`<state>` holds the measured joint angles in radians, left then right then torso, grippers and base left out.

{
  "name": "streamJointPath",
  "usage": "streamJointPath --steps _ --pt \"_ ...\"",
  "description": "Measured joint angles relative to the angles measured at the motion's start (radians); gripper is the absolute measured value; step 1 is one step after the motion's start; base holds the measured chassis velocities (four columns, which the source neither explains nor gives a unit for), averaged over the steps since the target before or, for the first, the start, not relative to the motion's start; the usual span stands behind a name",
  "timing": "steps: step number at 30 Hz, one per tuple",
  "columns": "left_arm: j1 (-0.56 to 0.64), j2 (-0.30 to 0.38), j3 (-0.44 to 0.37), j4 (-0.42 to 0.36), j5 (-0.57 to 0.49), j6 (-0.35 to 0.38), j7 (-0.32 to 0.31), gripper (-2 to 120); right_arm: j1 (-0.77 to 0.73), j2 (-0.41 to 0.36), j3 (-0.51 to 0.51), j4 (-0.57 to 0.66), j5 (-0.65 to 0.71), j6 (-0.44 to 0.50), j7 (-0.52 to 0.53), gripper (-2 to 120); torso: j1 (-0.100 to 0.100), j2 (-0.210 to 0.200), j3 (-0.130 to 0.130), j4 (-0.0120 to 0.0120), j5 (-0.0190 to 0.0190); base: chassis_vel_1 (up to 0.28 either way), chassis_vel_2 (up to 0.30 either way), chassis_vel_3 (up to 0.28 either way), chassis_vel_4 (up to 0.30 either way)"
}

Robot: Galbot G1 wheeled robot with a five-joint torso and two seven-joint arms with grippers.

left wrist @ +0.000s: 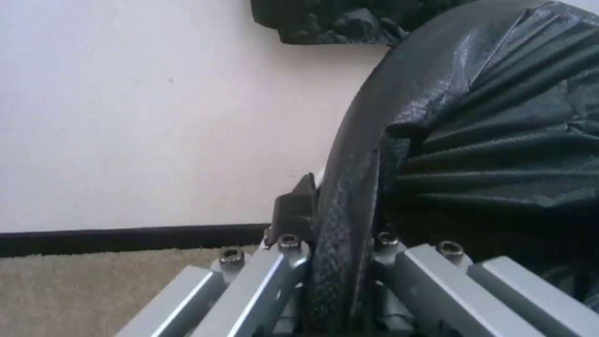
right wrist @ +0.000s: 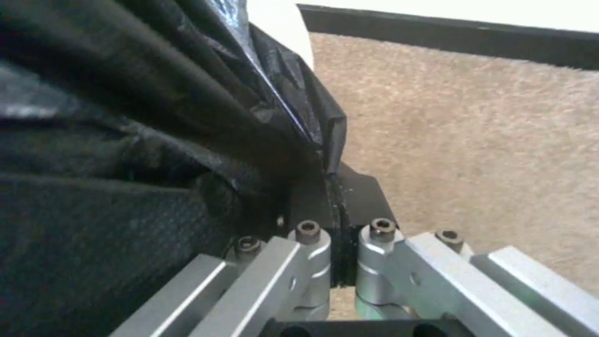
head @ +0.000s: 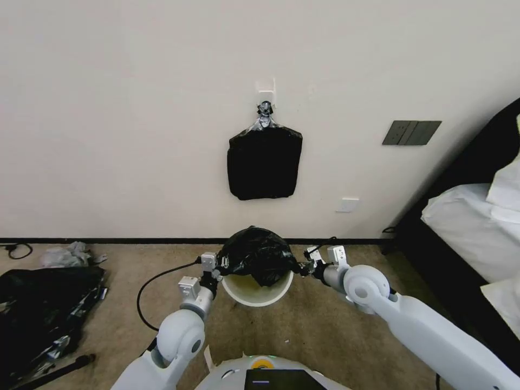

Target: Place a trash bag onto the trash bin.

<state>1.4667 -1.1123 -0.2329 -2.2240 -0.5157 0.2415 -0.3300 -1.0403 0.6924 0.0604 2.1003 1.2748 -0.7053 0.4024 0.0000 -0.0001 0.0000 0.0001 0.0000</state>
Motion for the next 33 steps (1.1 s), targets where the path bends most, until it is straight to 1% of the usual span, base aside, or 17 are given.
streamJointPath --steps 2,3,5,7,8,11,12,15,16,17,19,20,24,25,28,31,33 --pt "0.000 0.010 -0.007 -0.002 -0.016 0.013 -0.001 3 -0.020 0.020 0.021 0.006 0.008 0.011 -0.002 0 0.000 0.000 0.000 -0.0001 0.0000 0.000 0.000 0.000 0.000" --pt "-0.001 0.015 -0.009 -0.003 -0.025 0.021 -0.002 3 -0.029 0.030 0.030 0.009 0.009 0.023 0.000 6 0.000 0.000 0.000 -0.0001 0.0000 0.000 0.000 0.000 0.000" --pt "-0.003 0.021 -0.011 -0.005 -0.034 0.031 -0.003 3 -0.037 0.041 0.039 0.011 0.010 0.037 0.003 8 0.000 0.000 0.000 0.0000 -0.0001 0.000 0.000 0.000 0.000" --pt "-0.009 0.033 -0.014 -0.006 -0.057 0.049 -0.006 3 -0.053 0.064 0.060 0.011 0.010 0.074 0.007 21 0.000 0.000 0.000 -0.0002 -0.0002 0.000 0.000 0.000 0.000" --pt "-0.009 0.033 -0.014 -0.006 -0.057 0.049 -0.006 3 -0.053 0.064 0.060 0.011 0.010 0.074 0.007 21 0.000 0.000 0.000 -0.0002 -0.0002 0.000 0.000 0.000 0.000" --pt "-0.016 0.050 -0.022 -0.006 -0.080 0.070 -0.014 3 -0.074 0.092 0.094 -0.008 0.002 0.144 0.005 34 0.000 0.000 0.000 0.0000 0.0001 0.000 0.000 0.000 0.000" --pt "-0.016 0.050 -0.022 -0.006 -0.080 0.070 -0.014 3 -0.074 0.092 0.094 -0.008 0.002 0.144 0.005 34 0.000 0.000 0.000 0.0000 0.0001 0.000 0.000 0.000 0.000" --pt "-0.024 0.066 -0.031 -0.004 -0.113 0.084 -0.027 3 -0.107 0.107 0.142 0.013 0.005 0.182 -0.004 48 0.000 0.000 0.000 -0.0001 -0.0001 0.000 0.000 0.000 0.000" --pt "-0.024 0.066 -0.031 -0.004 -0.113 0.084 -0.027 3 -0.107 0.107 0.142 0.013 0.005 0.182 -0.004 48 0.000 0.000 0.000 -0.0001 -0.0001 0.000 0.000 0.000 0.000" --pt "-0.026 0.070 -0.034 -0.004 -0.119 0.086 -0.028 3 -0.115 0.109 0.154 0.021 0.007 0.184 -0.004 52 0.000 0.000 0.000 -0.0002 -0.0003 0.000 0.000 0.000 0.000" --pt "-0.035 0.081 -0.039 -0.002 -0.144 0.095 -0.033 3 -0.135 0.113 0.186 0.037 0.019 0.189 -0.005 64 0.000 0.000 0.000 -0.0001 0.0000 0.000 0.000 0.000 0.000" --pt "-0.035 0.081 -0.039 -0.002 -0.144 0.095 -0.033 3 -0.135 0.113 0.186 0.037 0.019 0.189 -0.005 64 0.000 0.000 0.000 -0.0001 0.0000 0.000 0.000 0.000 0.000" --pt "-0.048 0.090 -0.044 0.001 -0.172 0.102 -0.038 3 -0.164 0.113 0.252 0.046 0.052 0.196 -0.013 82 0.000 0.000 0.000 -0.0001 0.0002 0.000 0.000 0.000 0.000" --pt "-0.048 0.090 -0.044 0.001 -0.172 0.102 -0.038 3 -0.164 0.113 0.252 0.046 0.052 0.196 -0.013 82 0.000 0.000 0.000 -0.0001 0.0002 0.000 0.000 0.000 0.000" --pt "-0.050 0.098 -0.052 0.003 -0.180 0.105 -0.038 3 -0.209 0.096 0.337 0.096 0.066 0.204 -0.058 95 0.000 0.000 0.000 -0.0003 -0.0001 0.000 0.000 0.000 0.000" --pt "-0.049 0.105 -0.055 0.002 -0.180 0.107 -0.034 3 -0.234 0.081 0.375 0.141 0.055 0.208 -0.103 99 0.000 0.000 0.000 -0.0003 -0.0002 0.000 0.000 0.000 0.000" --pt "-0.049 0.108 -0.055 0.002 -0.180 0.108 -0.033 3 -0.239 0.076 0.382 0.158 0.050 0.209 -0.117 100 0.000 0.000 0.000 -0.0002 -0.0002 0.000 0.000 0.000 0.000"
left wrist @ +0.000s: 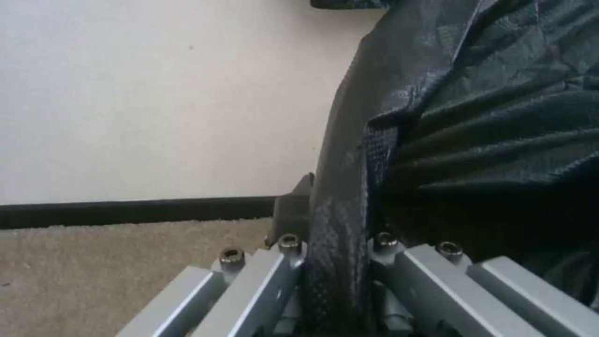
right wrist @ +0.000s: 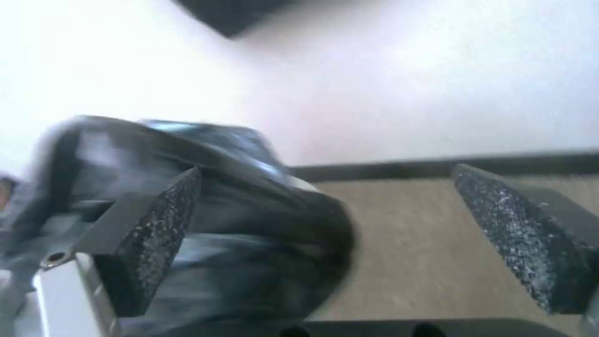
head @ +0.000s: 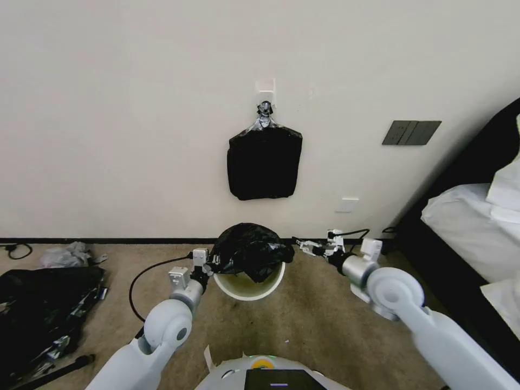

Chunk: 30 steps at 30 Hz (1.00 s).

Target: Place a trash bag onto the trash bin.

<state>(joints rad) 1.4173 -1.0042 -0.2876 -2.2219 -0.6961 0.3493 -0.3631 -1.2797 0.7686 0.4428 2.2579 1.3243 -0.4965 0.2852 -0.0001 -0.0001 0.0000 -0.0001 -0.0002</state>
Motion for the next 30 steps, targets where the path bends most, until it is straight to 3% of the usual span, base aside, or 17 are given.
streamJointPath --steps 5,8,12,20,27,30 --pt "-0.003 0.023 -0.010 -0.005 0.007 0.002 0.013 3 -0.007 -0.032 -0.015 0.106 -0.048 -0.011 -0.077 100 0.000 0.000 0.000 0.0000 0.0000 0.000 0.000 0.000 0.000" --pt "0.014 0.047 -0.017 -0.021 0.045 0.003 0.042 3 0.030 -0.070 -0.127 0.168 -0.137 -0.037 -0.136 100 0.000 0.000 0.000 0.0003 0.0000 0.000 0.000 0.000 0.000" --pt "0.029 0.058 -0.017 -0.034 0.088 0.003 0.064 3 0.088 -0.082 -0.211 0.182 -0.149 -0.061 -0.141 99 0.000 0.000 0.000 0.0003 0.0002 0.000 0.000 0.000 0.000" --pt "0.047 0.060 -0.013 -0.047 0.128 0.001 0.082 3 0.132 -0.100 -0.250 0.143 -0.135 -0.077 -0.136 92 0.000 0.000 0.000 0.0003 0.0001 0.000 0.000 0.000 0.000" --pt "0.052 0.057 0.006 -0.059 0.180 -0.001 0.096 3 0.137 -0.122 -0.270 0.105 -0.127 -0.097 -0.108 70 0.000 0.000 0.000 0.0000 0.0002 0.000 0.000 0.000 0.000" --pt "0.050 0.057 0.009 -0.066 0.182 -0.001 0.096 3 0.141 -0.138 -0.272 0.102 -0.103 -0.108 -0.097 54 0.000 0.000 0.000 0.0000 0.0001 0.000 0.000 0.000 0.000"
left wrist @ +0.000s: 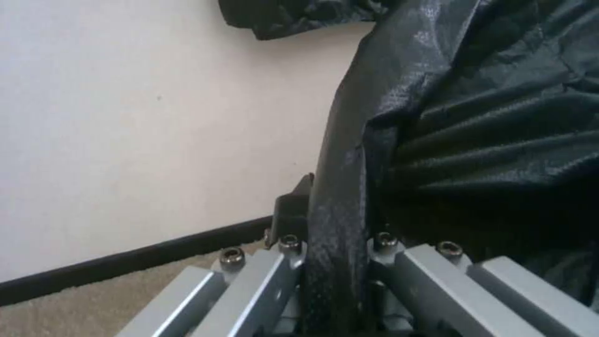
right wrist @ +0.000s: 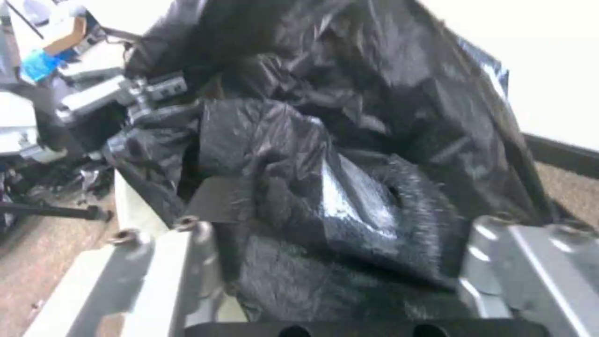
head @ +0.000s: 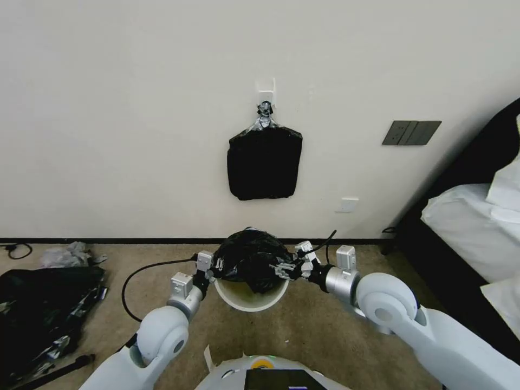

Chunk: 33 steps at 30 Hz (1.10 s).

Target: Place a trash bag onto the trash bin.

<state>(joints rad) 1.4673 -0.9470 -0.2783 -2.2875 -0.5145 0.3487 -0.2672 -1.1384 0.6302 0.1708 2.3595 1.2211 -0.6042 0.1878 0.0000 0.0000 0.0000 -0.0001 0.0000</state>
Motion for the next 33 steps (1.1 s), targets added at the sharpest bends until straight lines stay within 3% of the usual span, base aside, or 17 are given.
streamJointPath --steps 3,6,14,23,27,33 --pt "0.000 0.000 0.000 -0.001 0.000 0.001 0.000 3 -0.002 -0.007 -0.003 0.001 0.006 -0.004 0.004 50 0.000 0.000 0.000 0.0000 0.0001 0.000 0.000 0.000 0.000" --pt "0.001 -0.002 0.000 -0.003 -0.002 0.004 -0.004 3 -0.007 -0.019 -0.007 0.009 0.011 -0.008 0.006 26 0.000 0.000 0.000 0.0000 0.0001 0.000 0.000 0.000 0.000" --pt "-0.015 0.001 -0.006 -0.007 -0.083 0.036 -0.029 3 -0.017 -0.037 -0.001 0.024 0.009 0.006 0.005 0 0.000 0.000 0.000 0.0001 0.0000 0.000 0.000 0.000 0.000" --pt "-0.055 0.019 -0.033 0.004 -0.186 0.062 -0.045 3 -0.047 -0.053 0.019 0.040 0.016 0.054 0.005 0 0.000 0.000 0.000 0.0001 0.0000 0.000 0.000 0.000 0.000" --pt "-0.085 0.023 -0.074 0.029 -0.285 0.089 -0.055 3 -0.066 -0.059 0.045 0.057 0.091 0.091 0.003 0 0.000 0.000 0.000 0.0001 -0.0002 0.000 0.000 0.000 0.000" --pt "-0.121 0.033 -0.107 0.041 -0.402 0.113 -0.080 3 -0.085 -0.047 0.053 0.063 0.099 0.104 -0.009 0 0.000 0.000 0.000 0.0002 0.0001 0.000 0.000 0.000 0.000"
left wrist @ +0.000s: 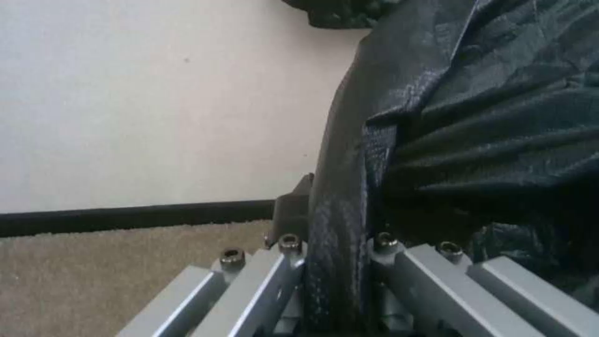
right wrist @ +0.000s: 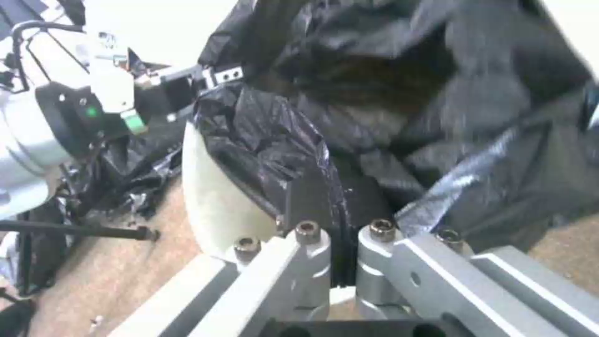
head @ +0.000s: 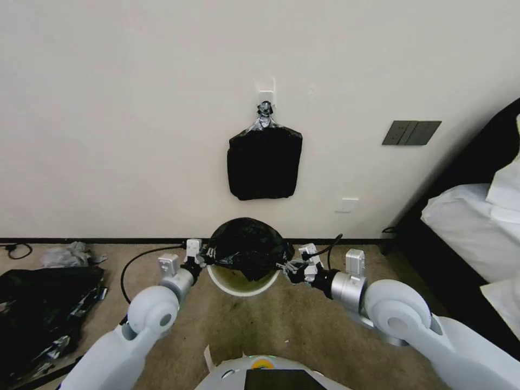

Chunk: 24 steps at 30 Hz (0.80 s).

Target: Place a trash bag onto the trash bin.

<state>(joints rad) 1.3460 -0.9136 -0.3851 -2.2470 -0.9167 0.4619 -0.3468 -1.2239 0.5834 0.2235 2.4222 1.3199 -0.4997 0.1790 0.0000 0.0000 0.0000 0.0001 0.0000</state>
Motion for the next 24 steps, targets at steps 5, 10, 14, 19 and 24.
streamJointPath --steps 5,10,14,19,24 --pt "-0.041 0.010 -0.015 0.006 -0.103 0.023 -0.052 3 -0.069 0.008 0.014 0.021 -0.059 0.021 -0.042 0 0.000 0.000 0.000 -0.0001 -0.0001 0.000 0.000 0.000 0.000" --pt "-0.077 0.010 -0.009 0.005 -0.167 0.044 -0.104 3 -0.144 0.023 0.000 0.036 -0.161 0.048 -0.083 0 0.000 0.000 0.000 -0.0001 -0.0001 0.000 0.000 0.000 0.000" --pt "-0.096 0.006 0.002 0.001 -0.197 0.051 -0.135 3 -0.191 0.045 -0.021 0.033 -0.268 0.088 -0.114 0 0.000 0.000 0.000 -0.0003 0.0000 0.000 0.000 0.000 0.000" --pt "-0.118 -0.003 0.024 -0.006 -0.269 0.057 -0.217 3 -0.238 0.065 -0.054 0.035 -0.484 0.161 -0.173 0 0.000 0.000 0.000 0.0001 -0.0002 0.000 0.000 0.000 0.000" --pt "-0.143 -0.018 0.056 -0.027 -0.312 0.057 -0.285 3 -0.253 0.085 -0.115 0.013 -0.648 0.232 -0.208 0 0.000 0.000 0.000 -0.0003 0.0000 0.000 0.000 0.000 0.000"
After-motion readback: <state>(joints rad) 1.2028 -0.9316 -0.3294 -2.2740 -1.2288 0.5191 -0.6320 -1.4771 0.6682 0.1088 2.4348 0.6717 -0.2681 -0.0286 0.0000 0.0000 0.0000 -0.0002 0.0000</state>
